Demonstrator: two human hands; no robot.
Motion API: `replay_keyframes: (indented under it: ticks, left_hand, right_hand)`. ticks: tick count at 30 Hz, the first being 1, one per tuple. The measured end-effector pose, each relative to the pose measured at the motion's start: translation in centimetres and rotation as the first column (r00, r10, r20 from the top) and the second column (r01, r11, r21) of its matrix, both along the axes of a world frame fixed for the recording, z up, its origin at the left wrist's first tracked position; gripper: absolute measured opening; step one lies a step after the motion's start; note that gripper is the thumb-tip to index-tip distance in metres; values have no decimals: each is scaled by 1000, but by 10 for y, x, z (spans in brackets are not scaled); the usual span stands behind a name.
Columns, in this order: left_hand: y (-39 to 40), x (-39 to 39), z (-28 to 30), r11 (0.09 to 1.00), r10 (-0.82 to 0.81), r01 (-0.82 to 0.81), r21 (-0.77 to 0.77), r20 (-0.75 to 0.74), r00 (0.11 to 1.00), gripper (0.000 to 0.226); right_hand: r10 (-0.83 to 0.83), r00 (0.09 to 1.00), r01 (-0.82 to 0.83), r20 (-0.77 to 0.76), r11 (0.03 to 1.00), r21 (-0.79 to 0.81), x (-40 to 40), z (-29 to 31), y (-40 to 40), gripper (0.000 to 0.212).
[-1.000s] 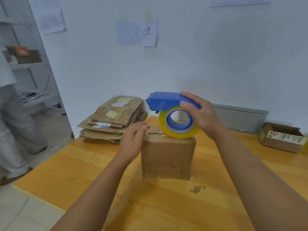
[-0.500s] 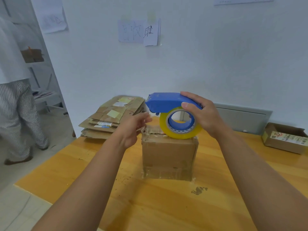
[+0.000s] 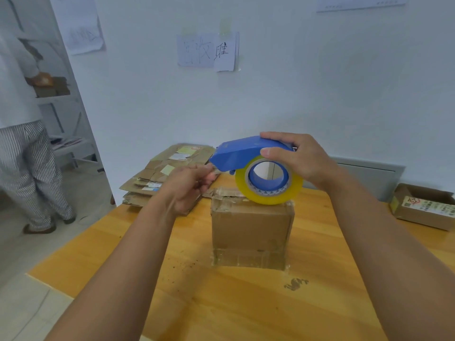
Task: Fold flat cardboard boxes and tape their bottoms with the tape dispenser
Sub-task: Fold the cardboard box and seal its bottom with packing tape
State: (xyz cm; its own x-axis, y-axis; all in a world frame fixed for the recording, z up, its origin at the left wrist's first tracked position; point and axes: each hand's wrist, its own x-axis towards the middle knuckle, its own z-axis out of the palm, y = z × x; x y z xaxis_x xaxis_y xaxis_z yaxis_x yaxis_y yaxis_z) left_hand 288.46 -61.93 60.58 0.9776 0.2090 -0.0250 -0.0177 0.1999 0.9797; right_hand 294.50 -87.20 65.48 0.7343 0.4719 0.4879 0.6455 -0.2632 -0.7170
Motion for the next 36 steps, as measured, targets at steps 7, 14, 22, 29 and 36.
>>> replay_keyframes:
  ticks: [7,14,22,29,36]
  left_hand:
    - [29,-7,-13,998,60,-60,17,-41,997,9]
    - [31,-13,-44,996,81,-76,39,-159,984,11]
    - [14,-12,-73,1000,22,-19,16,-230,973,9]
    - [1,-7,-86,978,22,31,205,-252,968,26]
    - [-8,-19,-91,821,253,-227,524,22,967,45]
  right_hand:
    - [32,999,-35,-38,995,-89,4,10,-1,31]
    - [33,997,-44,-71,988,-149,8,6,-1,30]
    - [11,998,-22,-62,982,-186,12,4,3,29]
    - [-9,999,1,-41,983,-181,13,-1,5,26]
    - [-36,999,31,-26,986,-163,12,-3,6,28]
